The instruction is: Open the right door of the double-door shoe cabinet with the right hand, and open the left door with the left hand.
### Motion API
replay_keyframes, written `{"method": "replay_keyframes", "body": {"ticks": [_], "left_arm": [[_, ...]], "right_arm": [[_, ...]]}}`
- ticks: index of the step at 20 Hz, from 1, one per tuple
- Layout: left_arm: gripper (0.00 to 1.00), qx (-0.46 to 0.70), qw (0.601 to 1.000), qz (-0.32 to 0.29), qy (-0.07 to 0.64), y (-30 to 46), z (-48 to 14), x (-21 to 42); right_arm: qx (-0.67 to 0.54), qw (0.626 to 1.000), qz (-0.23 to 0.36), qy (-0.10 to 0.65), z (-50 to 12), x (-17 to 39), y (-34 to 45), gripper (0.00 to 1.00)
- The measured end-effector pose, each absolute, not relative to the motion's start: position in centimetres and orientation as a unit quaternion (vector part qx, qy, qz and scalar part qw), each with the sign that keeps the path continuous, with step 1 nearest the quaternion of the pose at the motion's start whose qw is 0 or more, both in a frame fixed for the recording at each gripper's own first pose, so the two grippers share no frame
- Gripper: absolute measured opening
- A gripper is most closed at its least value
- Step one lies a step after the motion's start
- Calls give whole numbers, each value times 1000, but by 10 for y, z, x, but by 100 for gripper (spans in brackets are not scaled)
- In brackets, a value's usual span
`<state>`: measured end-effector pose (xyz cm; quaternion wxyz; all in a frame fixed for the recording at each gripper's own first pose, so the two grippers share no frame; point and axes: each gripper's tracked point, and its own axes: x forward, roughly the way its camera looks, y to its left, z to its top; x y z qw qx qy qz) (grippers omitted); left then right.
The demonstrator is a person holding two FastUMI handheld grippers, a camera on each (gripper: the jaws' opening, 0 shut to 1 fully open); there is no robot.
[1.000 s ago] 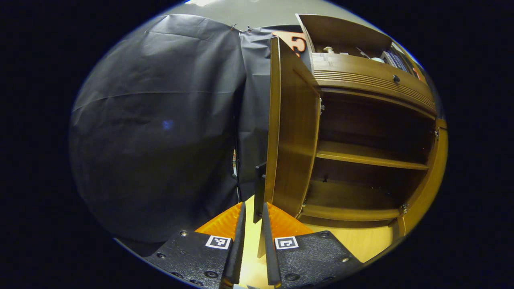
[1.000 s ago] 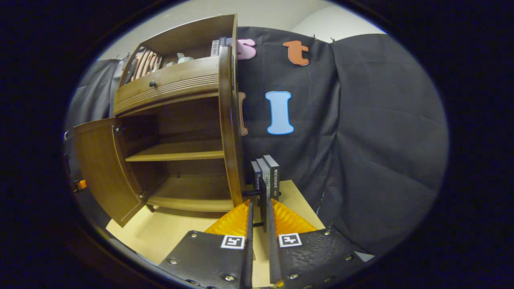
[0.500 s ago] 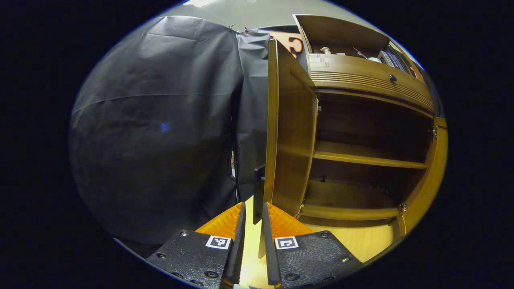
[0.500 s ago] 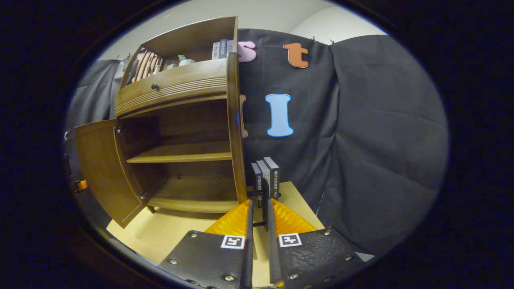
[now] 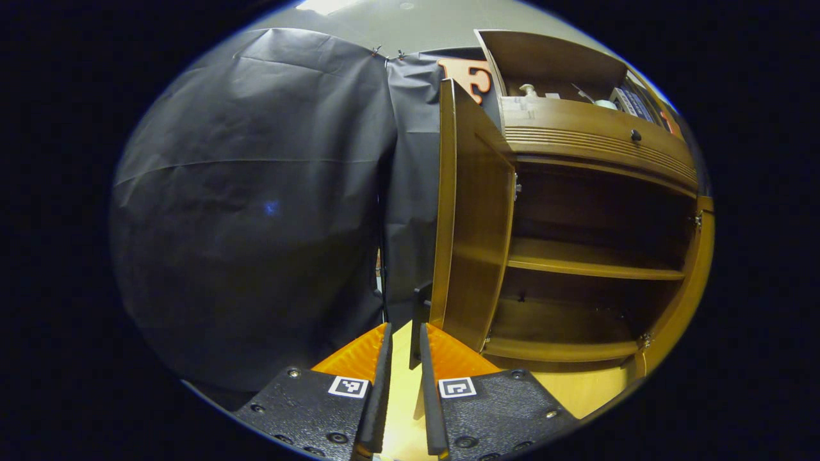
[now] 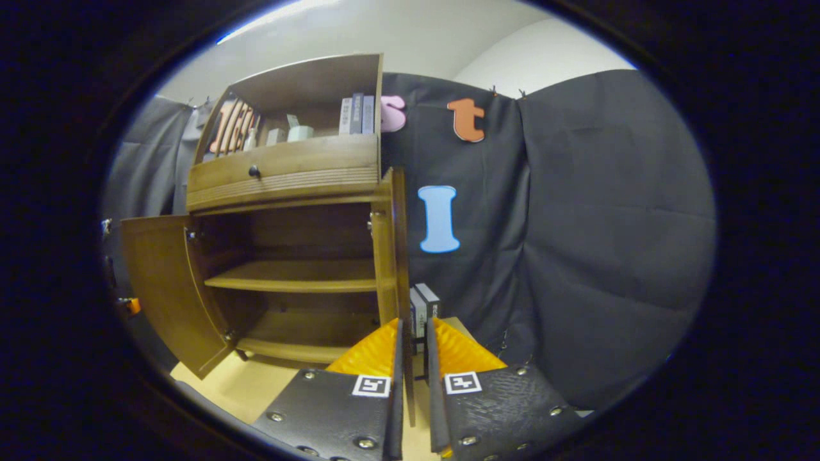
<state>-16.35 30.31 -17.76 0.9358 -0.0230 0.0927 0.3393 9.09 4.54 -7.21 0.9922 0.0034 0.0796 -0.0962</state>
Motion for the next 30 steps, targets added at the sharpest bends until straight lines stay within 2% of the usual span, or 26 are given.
{"method": "replay_keyframes", "body": {"ticks": [3, 7, 12, 13, 18, 20, 21, 22, 24, 25, 28, 29, 30], "left_arm": [[26, -16, 934, 349, 70, 304, -159, -165], [26, -19, 935, 351, 40, 304, -132, -162], [26, -25, 932, 362, 1, 303, -93, -167], [18, -23, 932, 361, -7, 303, -84, -168], [18, -3, 936, 352, -28, 299, -47, -171], [18, 6, 938, 343, -43, 291, -29, -171], [18, 11, 940, 338, -50, 286, -19, -171], [18, 17, 942, 329, -60, 280, -5, -169], [26, 29, 948, 308, -77, 264, 17, -160], [26, 32, 951, 297, -81, 257, 24, -155], [26, 37, 965, 241, -91, 221, 43, -128], [18, 36, 971, 218, -95, 206, 49, -116], [18, 34, 975, 197, -101, 191, 54, -107]], "right_arm": [[-1, 995, -92, 45, -41, 88, 62, 17], [8, 999, -47, 18, -13, 92, 102, 17], [-7, 1000, -1, 7, -16, 105, 145, 17], [-5, 1000, 10, 12, -20, 109, 156, 17], [4, 999, 41, 20, -31, 117, 180, 22], [7, 998, 55, 31, -38, 121, 188, 46], [8, 997, 63, 36, -42, 122, 193, 54], [10, 997, 71, 42, -46, 123, 197, 69], [11, 996, 75, 49, -52, 124, 199, 100], [10, 996, 74, 52, -55, 125, 199, 96], [11, 995, 75, 60, -61, 125, 198, 99], [11, 995, 74, 61, -61, 125, 198, 97], [10, 995, 72, 61, -60, 126, 195, 96]]}}
